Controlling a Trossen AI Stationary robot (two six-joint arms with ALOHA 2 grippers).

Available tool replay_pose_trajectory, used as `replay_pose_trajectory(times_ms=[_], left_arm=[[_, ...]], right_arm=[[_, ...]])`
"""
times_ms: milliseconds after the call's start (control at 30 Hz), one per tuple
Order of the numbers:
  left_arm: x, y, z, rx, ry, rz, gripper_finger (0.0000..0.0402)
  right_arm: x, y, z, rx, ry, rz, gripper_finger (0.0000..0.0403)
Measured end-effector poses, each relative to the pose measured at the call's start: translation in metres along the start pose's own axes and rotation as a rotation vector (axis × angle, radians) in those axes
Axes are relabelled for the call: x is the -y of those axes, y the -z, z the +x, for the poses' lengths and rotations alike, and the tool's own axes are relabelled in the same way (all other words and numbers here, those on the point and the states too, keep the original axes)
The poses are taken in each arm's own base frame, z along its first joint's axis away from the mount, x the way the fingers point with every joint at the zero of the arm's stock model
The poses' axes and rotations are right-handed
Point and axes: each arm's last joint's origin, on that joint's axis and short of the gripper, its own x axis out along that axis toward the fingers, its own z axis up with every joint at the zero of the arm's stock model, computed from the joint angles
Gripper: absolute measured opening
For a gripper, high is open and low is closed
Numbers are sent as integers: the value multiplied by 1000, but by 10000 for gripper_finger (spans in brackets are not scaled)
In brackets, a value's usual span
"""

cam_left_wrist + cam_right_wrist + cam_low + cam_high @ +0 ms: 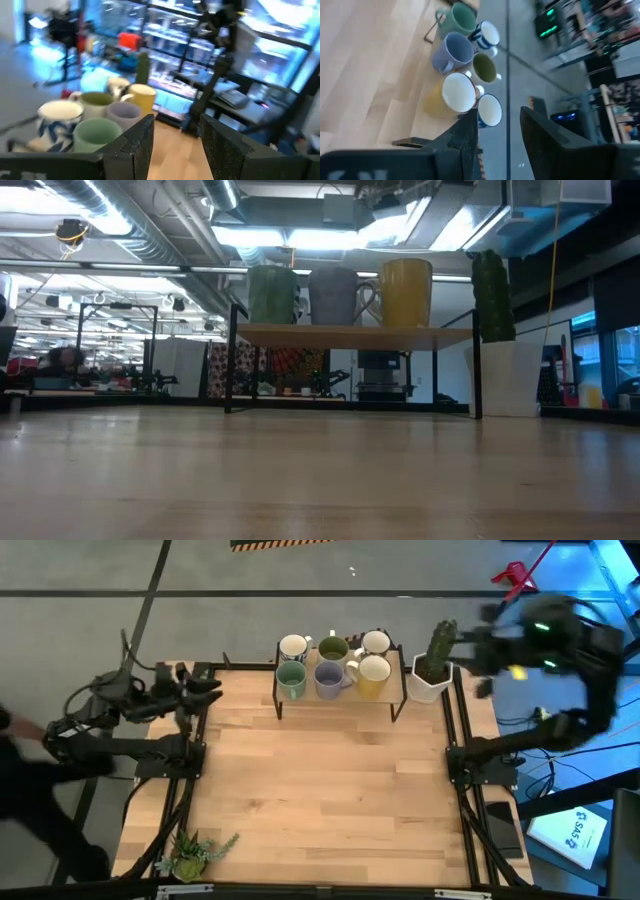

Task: Place coffee mugs
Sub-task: Return to Home Position

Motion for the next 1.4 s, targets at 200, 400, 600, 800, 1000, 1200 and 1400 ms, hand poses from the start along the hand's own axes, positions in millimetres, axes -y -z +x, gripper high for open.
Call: replay_pose_trajectory(times_ms=[200, 400, 600, 800, 1000, 1200, 1400], left_arm=[[-3, -3, -30, 75, 69, 77, 153], [-7, 7, -52, 130, 164, 36, 153], [-18, 50, -39, 85, 164, -41, 153], [-25, 110, -8, 15, 335, -84, 153], [-36, 160, 12, -48, 340, -113, 153], [-40, 182, 19, -69, 366, -140, 153], [-43, 197, 23, -116, 404, -149, 153]], right_arm=[[-45, 36, -44, 174, 162, 76, 134], [-104, 84, -17, 391, 280, 230, 134], [-161, 126, 36, 574, 217, 401, 134], [-204, 156, 75, 688, 75, 514, 134], [-216, 166, 111, 660, 44, 524, 134], [-234, 178, 148, 720, -8, 576, 134], [-249, 191, 175, 775, 17, 601, 134]])
